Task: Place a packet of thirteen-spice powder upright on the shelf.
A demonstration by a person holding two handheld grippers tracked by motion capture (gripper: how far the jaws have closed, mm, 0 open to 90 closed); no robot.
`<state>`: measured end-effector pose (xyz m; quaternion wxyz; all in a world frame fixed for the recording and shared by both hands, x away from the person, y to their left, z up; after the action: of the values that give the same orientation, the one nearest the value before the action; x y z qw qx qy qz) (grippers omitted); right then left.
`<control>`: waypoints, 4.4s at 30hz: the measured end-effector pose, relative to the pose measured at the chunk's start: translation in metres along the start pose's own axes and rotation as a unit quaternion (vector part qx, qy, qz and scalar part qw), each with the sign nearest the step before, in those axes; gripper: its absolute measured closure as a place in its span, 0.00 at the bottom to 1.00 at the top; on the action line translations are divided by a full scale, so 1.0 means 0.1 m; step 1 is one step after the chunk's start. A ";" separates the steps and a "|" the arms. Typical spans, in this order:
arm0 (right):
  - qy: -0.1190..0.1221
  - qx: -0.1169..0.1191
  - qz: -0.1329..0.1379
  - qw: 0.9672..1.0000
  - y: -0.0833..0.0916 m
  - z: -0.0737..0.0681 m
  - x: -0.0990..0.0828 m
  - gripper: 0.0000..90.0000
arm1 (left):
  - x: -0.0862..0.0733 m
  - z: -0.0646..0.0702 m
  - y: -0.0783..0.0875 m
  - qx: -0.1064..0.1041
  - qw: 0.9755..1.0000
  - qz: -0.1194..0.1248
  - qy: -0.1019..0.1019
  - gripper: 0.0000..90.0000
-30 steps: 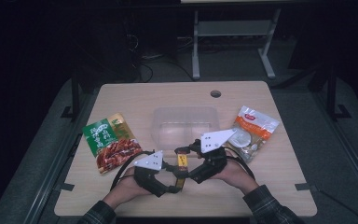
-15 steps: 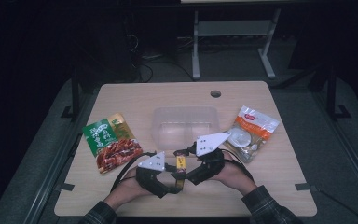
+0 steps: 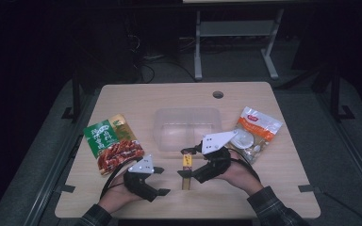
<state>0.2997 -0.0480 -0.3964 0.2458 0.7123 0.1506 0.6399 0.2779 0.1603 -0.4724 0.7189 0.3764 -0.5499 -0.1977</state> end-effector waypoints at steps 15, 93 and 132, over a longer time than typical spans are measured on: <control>-0.006 0.003 -0.011 1.000 0.06 0.15 0.00 0.34 | -0.14 -0.01 0.05 0.020 1.000 0.000 0.005 0.23; 0.024 -0.015 -0.023 0.999 0.11 1.68 0.45 0.34 | -0.29 0.01 0.12 0.023 1.000 -0.006 0.018 0.25; 0.009 -0.010 -0.094 0.996 -0.22 1.79 0.07 0.33 | -0.28 0.03 0.10 0.017 1.000 -0.006 0.017 0.25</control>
<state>0.4791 -0.0543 -0.4133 0.3105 0.6867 0.2124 0.6221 0.2650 0.1856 -0.4828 0.7207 0.3950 -0.5384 -0.1864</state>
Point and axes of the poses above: each handheld gripper's, and its own axes: y roughly backward along the jaws, x roughly out of its top, z roughly to its right, the point moved 4 cm from there along -y, roughly forward along the jaws, and after that the axes turned 8 degrees about -z, right-handed, at the moved point
